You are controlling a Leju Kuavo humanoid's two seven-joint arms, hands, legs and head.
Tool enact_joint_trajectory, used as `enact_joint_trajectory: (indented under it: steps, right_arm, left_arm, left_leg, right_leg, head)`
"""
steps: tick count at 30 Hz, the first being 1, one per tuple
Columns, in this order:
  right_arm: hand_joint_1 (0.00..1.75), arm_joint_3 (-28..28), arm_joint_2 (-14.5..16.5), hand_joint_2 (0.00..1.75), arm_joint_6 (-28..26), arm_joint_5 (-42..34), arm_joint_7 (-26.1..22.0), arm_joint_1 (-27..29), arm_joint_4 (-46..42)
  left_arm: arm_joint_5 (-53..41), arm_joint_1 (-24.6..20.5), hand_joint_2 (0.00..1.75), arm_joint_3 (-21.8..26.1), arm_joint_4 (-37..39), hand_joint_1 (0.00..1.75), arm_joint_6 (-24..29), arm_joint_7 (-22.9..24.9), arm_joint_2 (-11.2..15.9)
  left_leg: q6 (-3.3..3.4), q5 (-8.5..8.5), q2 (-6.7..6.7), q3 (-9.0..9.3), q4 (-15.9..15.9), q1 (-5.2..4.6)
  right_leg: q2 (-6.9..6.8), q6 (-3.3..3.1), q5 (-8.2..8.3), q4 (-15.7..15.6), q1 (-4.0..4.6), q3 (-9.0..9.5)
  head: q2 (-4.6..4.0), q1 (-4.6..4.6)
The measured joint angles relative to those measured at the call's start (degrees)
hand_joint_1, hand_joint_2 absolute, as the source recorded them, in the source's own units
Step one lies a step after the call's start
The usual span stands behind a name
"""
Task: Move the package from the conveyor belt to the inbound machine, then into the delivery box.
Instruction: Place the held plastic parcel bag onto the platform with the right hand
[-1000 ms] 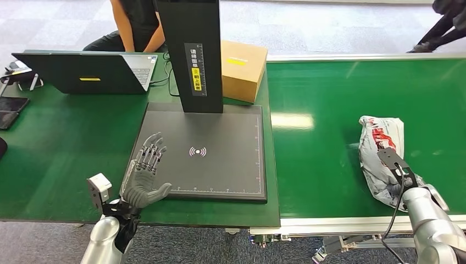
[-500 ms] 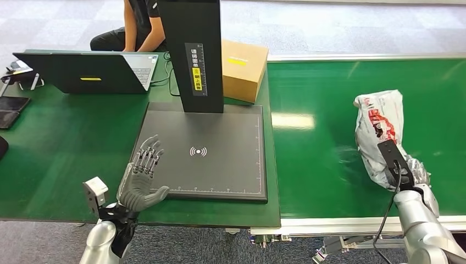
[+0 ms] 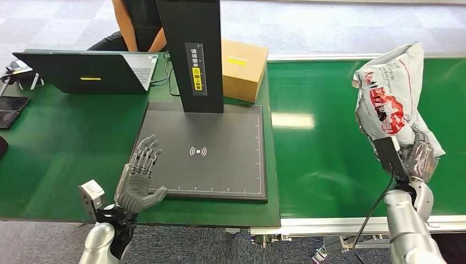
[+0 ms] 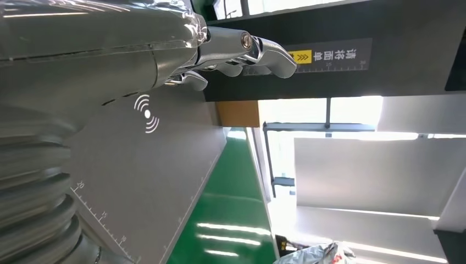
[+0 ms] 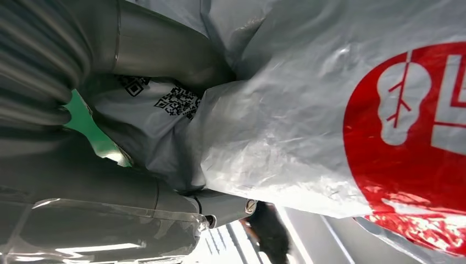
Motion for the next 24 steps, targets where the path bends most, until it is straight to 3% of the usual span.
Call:
enact_joint_trajectory:
  steps: [5,11,24]
  right_arm:
    - [1.75,5.42,1.48,1.75,2.27,6.32,0.94,2.93,-7.52]
    - [1.75,16.37,2.22,1.75,6.27,16.46,2.2,3.83,-14.98]
    - [1.75,42.81,2.75,1.75,13.28,19.76,1.51,-7.72,-16.09]
  left_arm:
    - [0.02,-0.2,1.75,0.11,0.0,0.0,1.34,-1.88,0.02]
    - [1.53,-0.94,1.75,0.45,-0.01,0.0,2.23,-3.73,0.12]
    - [3.75,-1.22,1.75,0.64,-0.75,0.0,2.48,-5.66,0.17]
  left_leg:
    - [-0.01,0.01,0.02,-0.01,-0.02,0.01]
    - [-0.04,0.04,0.02,-0.06,-0.03,0.01]
    - [-0.04,0.08,0.03,-0.08,-0.02,0.01]
  right_leg:
    - [0.03,0.0,0.0,0.01,0.0,-0.04]
    - [0.03,-0.01,0.01,0.04,0.0,-0.08]
    - [0.04,-0.01,0.01,0.09,0.0,-0.11]
  head:
    - [0.0,0.0]
    - [0.0,-0.01]
    - [0.0,0.0]
